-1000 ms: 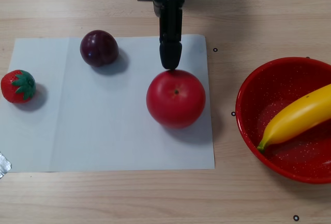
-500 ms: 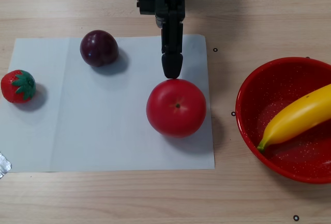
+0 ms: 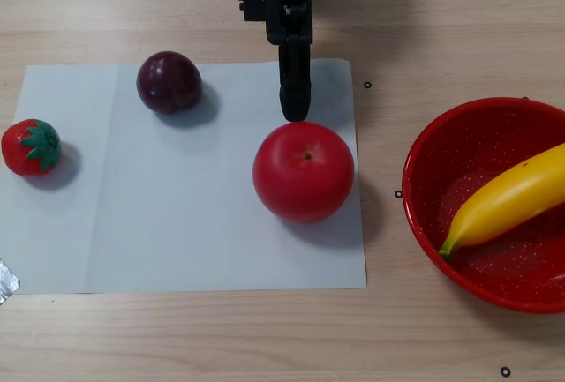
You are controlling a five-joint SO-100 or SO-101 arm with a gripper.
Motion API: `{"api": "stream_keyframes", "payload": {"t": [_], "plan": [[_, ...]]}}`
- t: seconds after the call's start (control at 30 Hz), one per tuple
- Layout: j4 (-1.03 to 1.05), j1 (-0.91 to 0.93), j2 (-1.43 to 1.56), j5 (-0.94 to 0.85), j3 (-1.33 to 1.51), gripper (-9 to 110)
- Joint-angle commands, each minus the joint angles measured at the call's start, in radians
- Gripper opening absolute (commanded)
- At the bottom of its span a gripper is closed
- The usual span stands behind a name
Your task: Grasp the banana and put it in the red bowl.
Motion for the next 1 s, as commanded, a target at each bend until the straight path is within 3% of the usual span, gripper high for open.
{"api": "stream_keyframes", "payload": {"t": [0.0,0.97], "plan": [[0.064,0.008,-0.008,-0.011,0.005,0],[0.132,0.008,-0.008,-0.029,0.005,0]]}}
